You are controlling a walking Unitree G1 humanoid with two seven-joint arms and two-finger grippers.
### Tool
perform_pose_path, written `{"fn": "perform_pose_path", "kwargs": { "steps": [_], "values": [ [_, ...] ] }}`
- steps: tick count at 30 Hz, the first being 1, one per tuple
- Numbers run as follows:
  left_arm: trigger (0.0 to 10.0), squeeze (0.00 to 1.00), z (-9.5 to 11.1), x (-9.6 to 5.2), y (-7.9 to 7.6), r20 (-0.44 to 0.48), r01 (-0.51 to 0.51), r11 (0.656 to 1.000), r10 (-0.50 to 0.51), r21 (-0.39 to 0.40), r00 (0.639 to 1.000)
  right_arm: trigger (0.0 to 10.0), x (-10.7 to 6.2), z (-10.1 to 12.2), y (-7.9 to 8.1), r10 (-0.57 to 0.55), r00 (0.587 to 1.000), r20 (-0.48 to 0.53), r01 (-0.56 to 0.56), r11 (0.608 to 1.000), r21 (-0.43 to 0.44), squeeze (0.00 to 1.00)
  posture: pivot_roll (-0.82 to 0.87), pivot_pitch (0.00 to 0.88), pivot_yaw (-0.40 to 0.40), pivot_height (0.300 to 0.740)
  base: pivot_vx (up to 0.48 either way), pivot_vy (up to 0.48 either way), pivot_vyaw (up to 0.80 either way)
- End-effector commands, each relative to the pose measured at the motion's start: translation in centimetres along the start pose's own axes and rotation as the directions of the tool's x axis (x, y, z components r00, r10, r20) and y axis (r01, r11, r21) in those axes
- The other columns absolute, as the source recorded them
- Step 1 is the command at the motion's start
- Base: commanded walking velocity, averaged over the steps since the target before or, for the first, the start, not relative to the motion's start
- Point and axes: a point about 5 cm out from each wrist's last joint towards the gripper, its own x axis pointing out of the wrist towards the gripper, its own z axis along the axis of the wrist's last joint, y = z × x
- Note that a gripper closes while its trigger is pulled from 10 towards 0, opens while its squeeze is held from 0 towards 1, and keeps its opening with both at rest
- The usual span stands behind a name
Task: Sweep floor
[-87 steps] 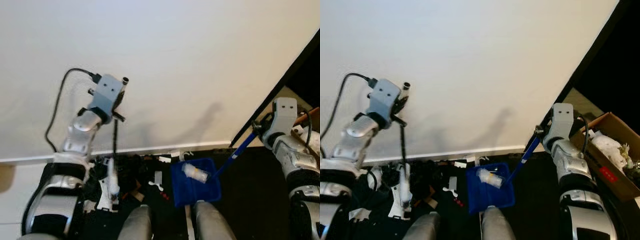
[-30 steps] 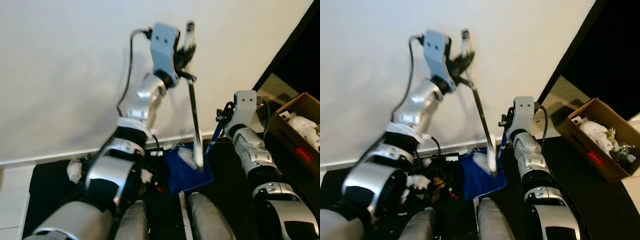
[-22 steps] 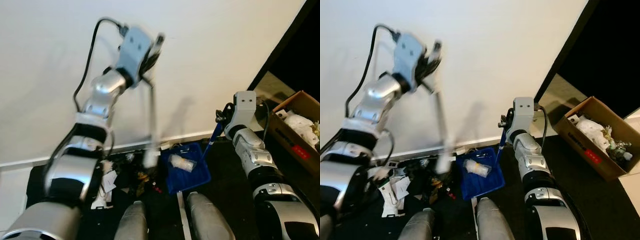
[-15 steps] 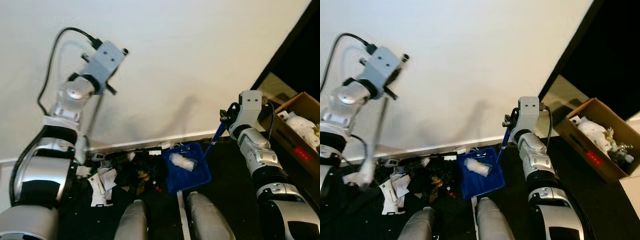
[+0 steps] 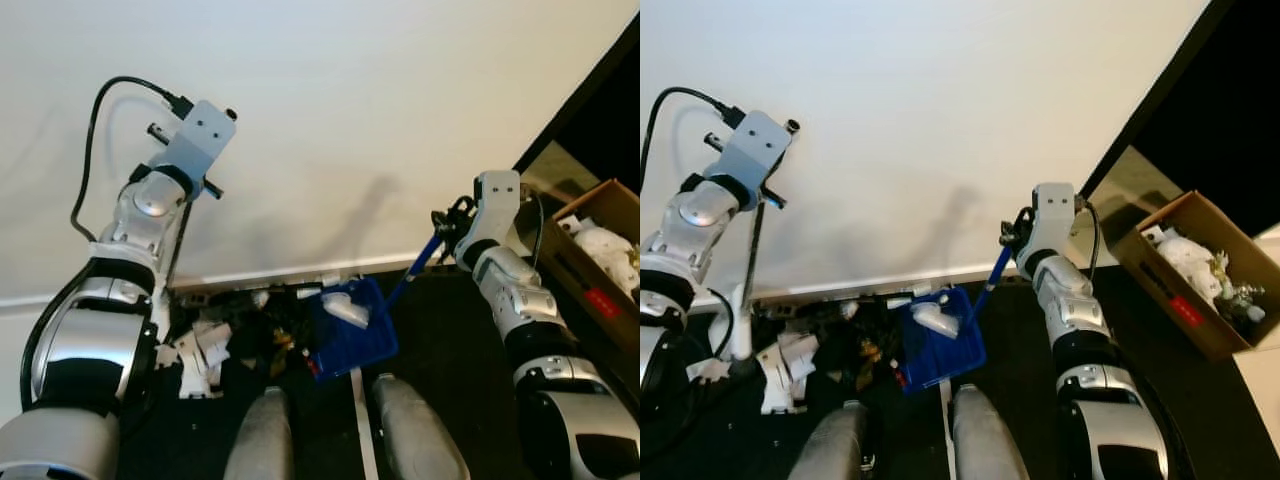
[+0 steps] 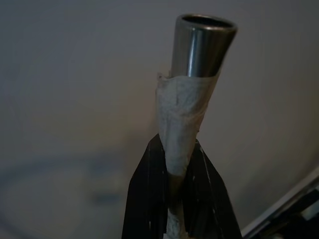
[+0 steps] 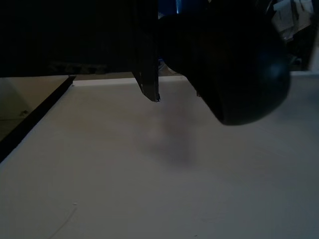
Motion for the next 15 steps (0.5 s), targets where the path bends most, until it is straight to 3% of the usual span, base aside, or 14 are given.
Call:
{"fn": "perform_pose_path", "kwargs": {
  "steps": [1,8,10,15],
  "values": [
    [10.0,0.0,0.2,0.1,0.0,0.006,-0.016,1.0,0.016,0.001,1.0,10.0,-0.2,-1.3,0.3,0.03,0.999,-0.038,-0.027,0.996,0.086,0.0,-0.02,0.246,-0.03,0.74,0.0,0.0,0.0],
    [10.0,0.0,-0.6,-0.2,-0.2,-0.001,-0.085,0.995,0.085,-0.06,0.996,10.0,-0.5,-1.4,-0.1,0.028,0.999,-0.039,-0.024,0.996,0.083,0.0,-0.03,0.279,-0.034,0.74,0.0,0.0,0.0],
    [10.0,0.0,-0.1,0.1,-1.2,0.027,-0.109,0.98,0.115,-0.164,0.993,10.0,-0.8,-1.4,-0.5,0.021,0.999,-0.042,-0.017,0.997,0.077,0.0,-0.03,0.279,-0.033,0.74,0.0,0.0,0.0],
    [10.0,0.0,0.8,0.6,-2.7,0.07,-0.112,0.968,0.13,-0.223,0.989,10.0,-1.1,-1.4,-1.0,0.001,0.999,-0.042,0.003,0.997,0.077,0.0,-0.04,0.273,-0.03,0.74,0.0,0.0,0.0]
  ]
}}
